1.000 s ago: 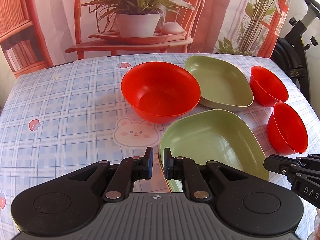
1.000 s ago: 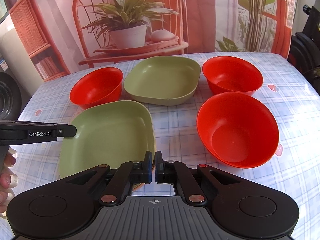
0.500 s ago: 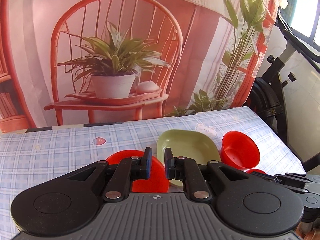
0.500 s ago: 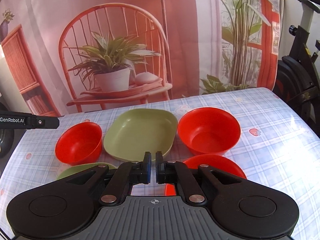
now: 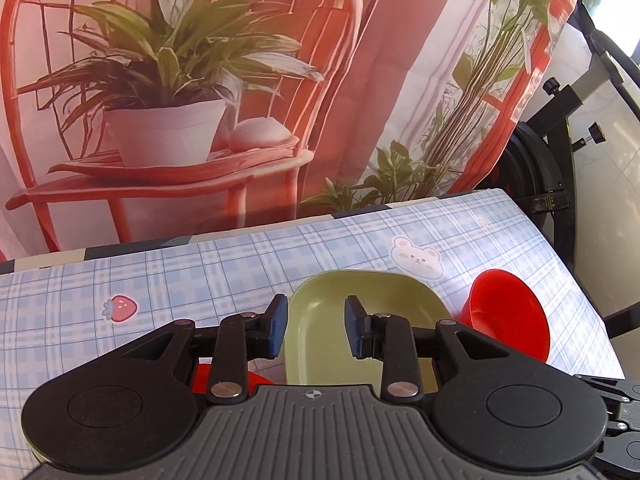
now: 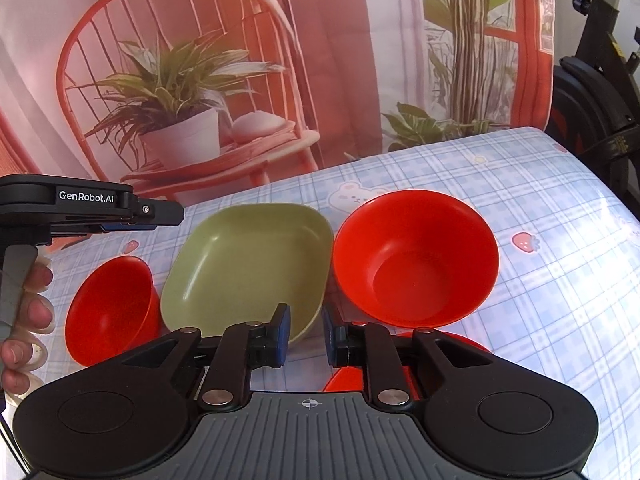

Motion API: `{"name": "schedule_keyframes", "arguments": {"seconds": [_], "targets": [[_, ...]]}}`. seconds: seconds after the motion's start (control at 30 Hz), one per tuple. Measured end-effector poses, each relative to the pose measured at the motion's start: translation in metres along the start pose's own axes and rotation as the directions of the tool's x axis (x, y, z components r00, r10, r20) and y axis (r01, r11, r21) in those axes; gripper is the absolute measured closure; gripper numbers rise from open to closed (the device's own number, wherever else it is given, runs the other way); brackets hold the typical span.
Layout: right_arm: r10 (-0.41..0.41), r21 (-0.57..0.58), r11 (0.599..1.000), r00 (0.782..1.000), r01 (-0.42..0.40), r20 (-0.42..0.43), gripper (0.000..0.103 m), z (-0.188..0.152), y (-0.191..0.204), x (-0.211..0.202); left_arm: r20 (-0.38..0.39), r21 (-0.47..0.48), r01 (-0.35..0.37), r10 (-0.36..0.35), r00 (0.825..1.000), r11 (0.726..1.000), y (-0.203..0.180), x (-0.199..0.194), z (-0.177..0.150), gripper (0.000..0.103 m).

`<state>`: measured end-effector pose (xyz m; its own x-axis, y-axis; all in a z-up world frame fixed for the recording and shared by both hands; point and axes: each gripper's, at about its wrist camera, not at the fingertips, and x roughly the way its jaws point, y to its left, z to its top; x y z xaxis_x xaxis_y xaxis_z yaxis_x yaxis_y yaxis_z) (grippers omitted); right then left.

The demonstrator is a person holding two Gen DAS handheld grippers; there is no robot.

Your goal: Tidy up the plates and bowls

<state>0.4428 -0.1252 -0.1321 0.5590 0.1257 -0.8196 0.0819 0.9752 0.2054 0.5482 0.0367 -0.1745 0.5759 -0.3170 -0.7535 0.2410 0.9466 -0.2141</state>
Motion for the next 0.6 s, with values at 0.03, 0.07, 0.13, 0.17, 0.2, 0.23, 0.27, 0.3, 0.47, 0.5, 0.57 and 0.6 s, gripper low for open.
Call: {"name": "schedule_keyframes", "arguments": {"seconds": [0.03, 0.07, 0.13, 0.17, 0.2, 0.23, 0.27, 0.3, 0.47, 0.5, 0.57, 0.6], "targets": [[-0.001, -0.001, 1.0, 1.0, 0.001, -0.007, 0.085, 0.001, 0.001, 0.003, -0.011, 0.0, -0.007, 0.007, 1.0, 1.0, 0.002, 0.005, 0.002, 0.07], [0.0, -0.001, 1.0, 1.0, 0.0, -0.015, 0.085, 0.002, 0.002, 0.006, -0.023, -0.008, -0.009, 0.009, 1.0, 1.0, 0.007, 0.01, 0.004, 0.07], [-0.001, -0.002, 1.0, 1.0, 0.001, -0.03, 0.085, 0.004, 0.004, 0.011, -0.039, -0.026, -0.013, 0.012, 0.999, 1.0, 0.014, 0.018, 0.007, 0.07], [-0.008, -0.007, 1.0, 0.999, 0.008, -0.039, 0.085, 0.005, 0.005, 0.015, -0.045, -0.03, -0.022, 0.021, 0.999, 0.999, 0.018, 0.022, 0.008, 0.07], [-0.015, -0.012, 1.0, 0.999, 0.015, -0.044, 0.085, 0.006, 0.006, 0.017, -0.055, -0.029, -0.033, 0.031, 0.998, 0.999, 0.019, 0.025, 0.008, 0.07], [-0.023, -0.019, 1.0, 0.999, 0.022, -0.045, 0.085, 0.007, 0.008, 0.018, -0.062, -0.027, -0.034, 0.032, 0.998, 0.999, 0.02, 0.028, 0.008, 0.07], [-0.041, -0.034, 0.999, 0.998, 0.04, -0.046, 0.085, 0.007, 0.009, 0.02, -0.068, -0.024, -0.027, 0.025, 0.997, 0.999, 0.02, 0.03, 0.008, 0.07], [-0.056, -0.048, 0.997, 0.997, 0.054, -0.044, 0.085, 0.007, 0.011, 0.021, -0.074, -0.02, -0.016, 0.014, 0.997, 1.0, 0.021, 0.032, 0.008, 0.07], [-0.064, -0.028, 0.998, 0.995, 0.062, -0.075, 0.085, 0.006, 0.008, 0.027, -0.114, -0.004, 0.03, -0.03, 0.993, 1.0, 0.018, 0.041, 0.001, 0.072], [-0.068, -0.021, 0.998, 0.994, 0.067, -0.083, 0.085, 0.007, 0.007, 0.029, -0.119, -0.002, 0.047, -0.047, 0.992, 0.999, 0.017, 0.041, -0.001, 0.074], [-0.057, 0.001, 0.998, 0.994, 0.057, -0.096, 0.082, 0.008, 0.005, 0.031, -0.123, 0.029, 0.04, -0.036, 0.992, 0.999, 0.012, 0.041, -0.004, 0.08], [-0.054, 0.004, 0.998, 0.993, 0.055, -0.102, 0.082, 0.008, 0.005, 0.032, -0.127, 0.039, 0.035, -0.03, 0.991, 0.999, 0.011, 0.041, -0.005, 0.081]]}}
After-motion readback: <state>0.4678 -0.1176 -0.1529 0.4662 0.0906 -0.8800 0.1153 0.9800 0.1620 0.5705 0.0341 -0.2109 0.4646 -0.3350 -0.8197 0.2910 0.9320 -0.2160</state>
